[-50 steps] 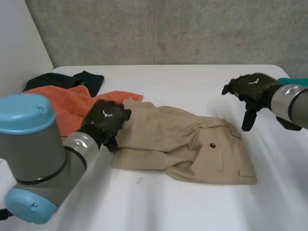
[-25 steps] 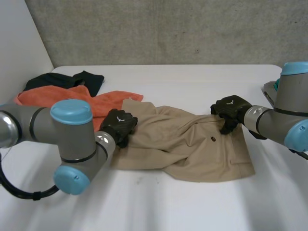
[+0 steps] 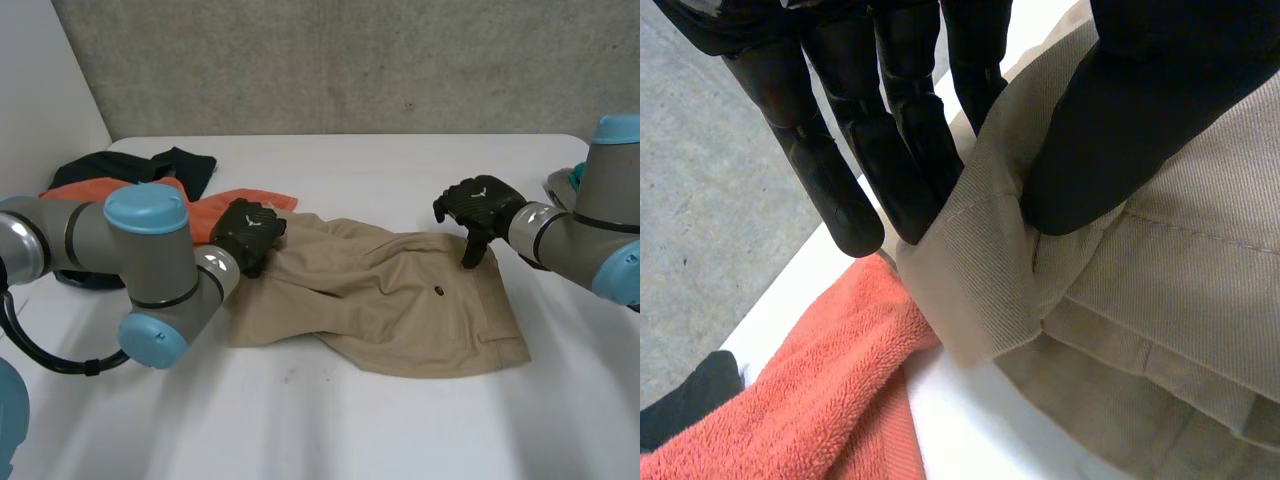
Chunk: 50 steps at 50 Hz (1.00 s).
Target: Fold the laundry.
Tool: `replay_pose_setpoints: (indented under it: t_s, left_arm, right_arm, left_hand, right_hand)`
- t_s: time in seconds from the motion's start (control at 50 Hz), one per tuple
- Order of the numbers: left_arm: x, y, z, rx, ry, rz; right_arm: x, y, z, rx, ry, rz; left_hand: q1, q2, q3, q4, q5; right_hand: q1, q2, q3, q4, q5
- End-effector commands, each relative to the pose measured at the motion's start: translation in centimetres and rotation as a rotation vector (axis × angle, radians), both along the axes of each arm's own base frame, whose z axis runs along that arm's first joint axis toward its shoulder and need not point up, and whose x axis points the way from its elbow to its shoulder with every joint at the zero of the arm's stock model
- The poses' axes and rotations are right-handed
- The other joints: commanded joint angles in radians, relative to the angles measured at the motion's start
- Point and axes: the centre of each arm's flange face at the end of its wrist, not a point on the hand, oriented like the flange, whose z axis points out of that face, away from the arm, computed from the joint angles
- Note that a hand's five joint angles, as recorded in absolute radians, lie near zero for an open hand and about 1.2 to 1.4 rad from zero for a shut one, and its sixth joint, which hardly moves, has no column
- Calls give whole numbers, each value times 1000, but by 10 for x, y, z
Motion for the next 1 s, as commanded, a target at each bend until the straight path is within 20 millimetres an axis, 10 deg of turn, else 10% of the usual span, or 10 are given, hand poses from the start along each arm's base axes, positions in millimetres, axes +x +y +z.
replay_pose_setpoints:
  t_s: [0.02,0.2,0.3,0.4,0.5,0.64,0.76,0.92,1.0]
  left_arm:
    - [0,1,6,-21,-8,-15]
    - [-9,-16,18,-122,43,-15]
    - [-15,-46,37,-282,121,0]
    - [-25,-80,112,-604,282,7]
    - [-26,-82,199,-916,461,9]
    - [-12,-53,279,-1049,667,-39]
    - [-6,-40,248,-890,635,-47]
    - [-10,-14,146,-564,468,-91]
    - [-17,22,132,-463,406,-186]
  right_arm:
    - [7,-2,3,19,-32,77]
    - [9,-19,-32,79,-12,53]
    - [8,-49,-12,-102,-37,-39]
    - [2,-87,78,-537,-275,-213]
    - [-5,-75,183,-883,-550,-217]
    - [-9,-49,225,-944,-598,-175]
    - [-10,-33,202,-843,-555,-153]
    - [-10,-16,118,-519,-430,-151]
    - [-7,-5,93,-375,-378,-106]
  left_hand:
    - [290,201,210,198,247]
    - [290,201,210,198,247]
    - [290,201,210,198,247]
    - [290,201,210,198,247]
    - [290,201,210,198,247]
    - [290,201,210,198,247]
    - [290,201,210,198,247]
    - [290,201,210,198,247]
    - [290,201,210,198,247]
  right_hand:
    - [138,74,83,80,79]
    - [899,835,844,841,840]
    - [945,881,889,887,885]
    - [945,881,889,887,885]
    - [945,881,889,887,885]
    - [945,881,889,887,885]
    - [945,881,889,887,885]
    - [893,829,838,835,834]
    - [-172,-235,-227,-229,-231]
